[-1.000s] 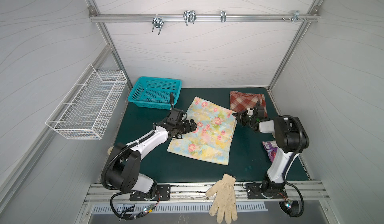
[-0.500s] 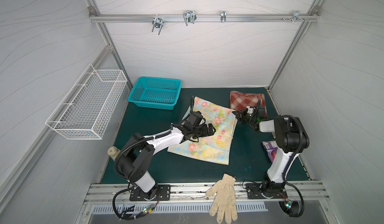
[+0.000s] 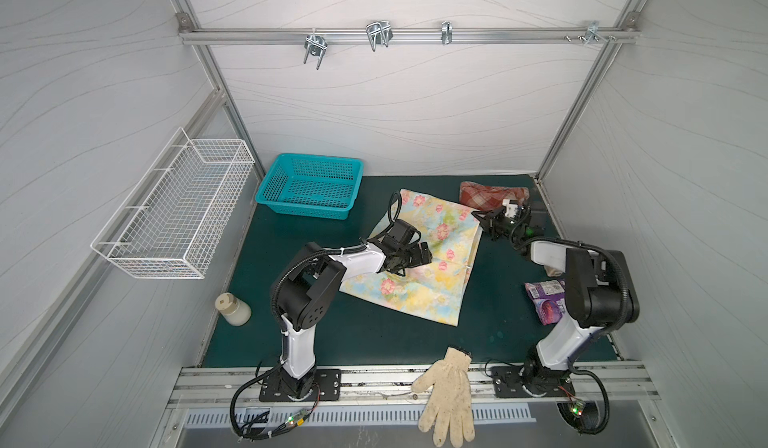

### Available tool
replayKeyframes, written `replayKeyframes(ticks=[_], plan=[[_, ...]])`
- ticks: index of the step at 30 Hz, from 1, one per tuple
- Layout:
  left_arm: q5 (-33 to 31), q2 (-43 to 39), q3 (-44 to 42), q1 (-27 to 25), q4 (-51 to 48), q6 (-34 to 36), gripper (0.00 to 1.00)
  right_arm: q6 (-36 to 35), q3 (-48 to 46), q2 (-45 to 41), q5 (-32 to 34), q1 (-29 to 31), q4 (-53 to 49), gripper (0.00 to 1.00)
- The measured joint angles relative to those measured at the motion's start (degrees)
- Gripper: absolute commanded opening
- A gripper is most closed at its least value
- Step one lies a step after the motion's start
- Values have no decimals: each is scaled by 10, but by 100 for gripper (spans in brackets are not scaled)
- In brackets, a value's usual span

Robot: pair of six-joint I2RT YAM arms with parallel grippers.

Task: Fold and stack the skirts

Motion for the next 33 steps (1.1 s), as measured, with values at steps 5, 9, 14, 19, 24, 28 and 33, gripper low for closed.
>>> replayKeyframes(ticks=[5,9,14,19,24,28,33], plan=[[-27,-12,-16,43,-3,8,99,-30,13,-38,-4,-10,-52,0],[-32,-34,-35,71,-14,18,99,-52,19,-46,-2,-12,-78,0],[-52,-107,-64,82,-79,31,99,-74,20,-34,8,-14,-89,0],[-54,-208,-79,82,-105,36,99,-85,21,6,16,-16,-89,0],[-27,-281,-134,80,-76,25,99,-89,28,41,21,-16,-87,0],[-3,-282,-203,72,-41,10,99,-94,37,54,24,-16,-87,0],[10,-241,-239,67,-14,-3,99,-110,49,56,30,-16,-92,1]])
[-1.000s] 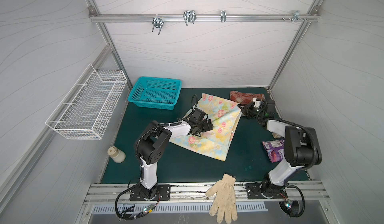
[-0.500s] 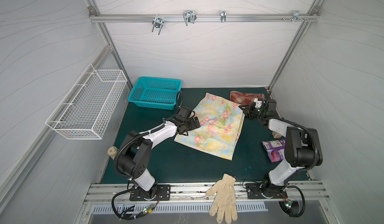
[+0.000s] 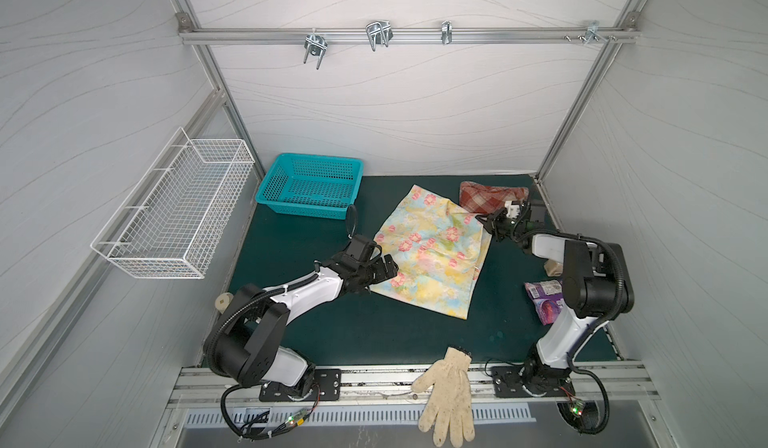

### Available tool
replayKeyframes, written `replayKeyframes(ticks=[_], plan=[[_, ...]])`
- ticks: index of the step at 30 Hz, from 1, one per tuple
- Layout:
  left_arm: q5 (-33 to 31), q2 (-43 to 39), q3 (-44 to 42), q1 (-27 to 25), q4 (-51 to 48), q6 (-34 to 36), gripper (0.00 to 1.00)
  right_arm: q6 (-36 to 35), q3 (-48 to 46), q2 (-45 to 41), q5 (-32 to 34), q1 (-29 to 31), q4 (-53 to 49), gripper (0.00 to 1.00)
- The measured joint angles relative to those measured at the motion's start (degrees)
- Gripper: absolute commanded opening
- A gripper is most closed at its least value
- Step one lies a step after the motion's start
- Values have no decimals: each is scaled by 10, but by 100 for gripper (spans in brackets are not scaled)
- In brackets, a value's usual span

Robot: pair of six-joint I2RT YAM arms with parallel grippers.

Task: Fold and stack the skirts

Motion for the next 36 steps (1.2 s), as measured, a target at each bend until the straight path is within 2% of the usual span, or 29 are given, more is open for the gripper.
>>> replayKeyframes(ticks=[4,7,10,15,20,24,25,26,31,36], plan=[[-16,30,7,0,5,1,99,-26,8,-9,19,-1,-33,4],[-28,41,14,7,10,1,99,-56,8,-37,49,-3,-77,15],[-30,45,13,23,21,2,99,-95,11,-79,83,-5,-123,21],[-31,48,9,35,37,4,99,-143,21,-130,128,-8,-171,45],[-30,48,9,35,36,6,99,-173,21,-169,156,-9,-206,62],[-38,37,9,35,15,8,99,-214,11,-228,171,3,-237,84],[-43,29,9,36,-3,8,99,-226,7,-251,182,14,-247,95],[-50,20,9,37,-20,8,99,-239,2,-273,190,28,-256,99],[-76,-46,8,42,-90,3,99,-305,-25,-379,223,145,-300,99],[-80,-107,-21,42,-96,-20,99,-347,-79,-445,282,258,-346,99]])
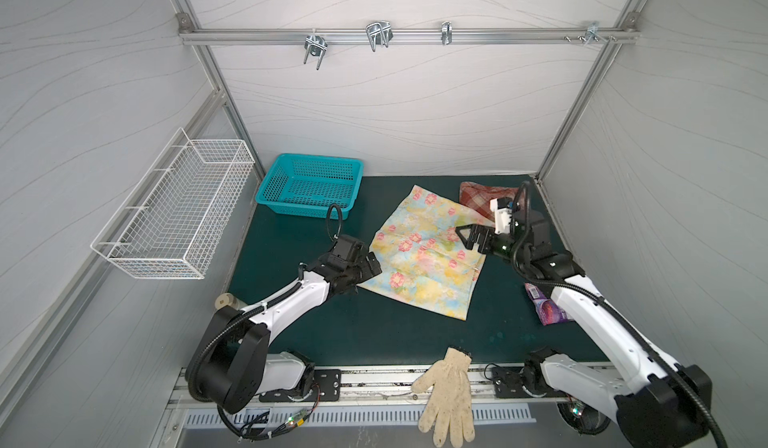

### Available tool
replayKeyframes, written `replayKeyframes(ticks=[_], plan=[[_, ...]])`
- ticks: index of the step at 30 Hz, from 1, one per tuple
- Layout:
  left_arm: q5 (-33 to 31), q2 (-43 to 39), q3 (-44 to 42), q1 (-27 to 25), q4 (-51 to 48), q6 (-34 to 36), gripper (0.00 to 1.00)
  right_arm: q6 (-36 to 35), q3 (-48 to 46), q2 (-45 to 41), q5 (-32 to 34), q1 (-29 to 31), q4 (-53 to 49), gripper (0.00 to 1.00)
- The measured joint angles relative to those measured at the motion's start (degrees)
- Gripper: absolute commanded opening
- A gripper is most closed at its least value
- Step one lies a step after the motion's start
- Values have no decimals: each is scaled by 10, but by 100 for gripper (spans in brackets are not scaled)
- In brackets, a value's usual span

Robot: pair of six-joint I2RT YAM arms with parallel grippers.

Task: Fold and stack the skirts

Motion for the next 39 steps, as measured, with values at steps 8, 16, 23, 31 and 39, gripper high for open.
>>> replayKeyframes(ticks=[8,16,23,31,39], plan=[[-10,-8,-64,3,2,-38,96,-28,-71,-29,87,108,-56,99],[-14,44,-55,19,61,-54,81,-30,-97,-48,125,149,-65,99],[-14,93,-49,29,133,-56,44,-30,-106,-67,136,167,-77,99],[-5,94,-73,41,162,-57,7,-37,-108,-75,160,198,-86,99],[42,63,-70,117,98,-27,0,-42,-109,-40,214,297,-89,99]])
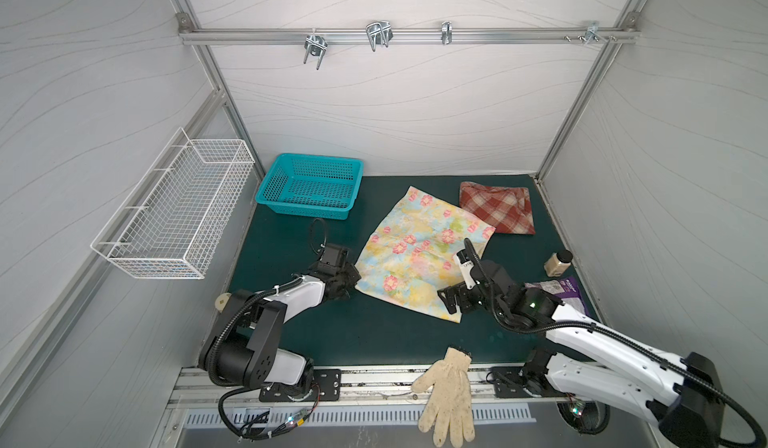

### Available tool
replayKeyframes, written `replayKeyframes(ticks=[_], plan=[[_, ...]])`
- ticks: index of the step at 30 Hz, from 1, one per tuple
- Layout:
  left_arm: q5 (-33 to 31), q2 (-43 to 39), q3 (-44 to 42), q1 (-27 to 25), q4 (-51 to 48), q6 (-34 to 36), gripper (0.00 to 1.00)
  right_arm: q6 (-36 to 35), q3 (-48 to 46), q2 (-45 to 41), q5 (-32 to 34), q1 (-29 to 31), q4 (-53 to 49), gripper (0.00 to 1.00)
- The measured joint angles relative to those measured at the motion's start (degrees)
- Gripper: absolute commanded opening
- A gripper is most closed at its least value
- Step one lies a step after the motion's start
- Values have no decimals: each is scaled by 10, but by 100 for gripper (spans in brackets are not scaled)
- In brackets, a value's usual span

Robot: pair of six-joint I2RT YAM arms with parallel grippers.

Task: Fold and stack the skirts

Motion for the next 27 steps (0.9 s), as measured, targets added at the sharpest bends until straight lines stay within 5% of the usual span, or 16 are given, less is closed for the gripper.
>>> replayKeyframes(ticks=[8,16,27], plan=[[46,-46,82,119,-107,67,0,-22,38,132,87,150,6,99],[88,-39,133,160,-151,102,0,-59,115,301,129,268,42,94],[116,-28,138,179,-157,104,0,-73,160,410,150,301,68,69]])
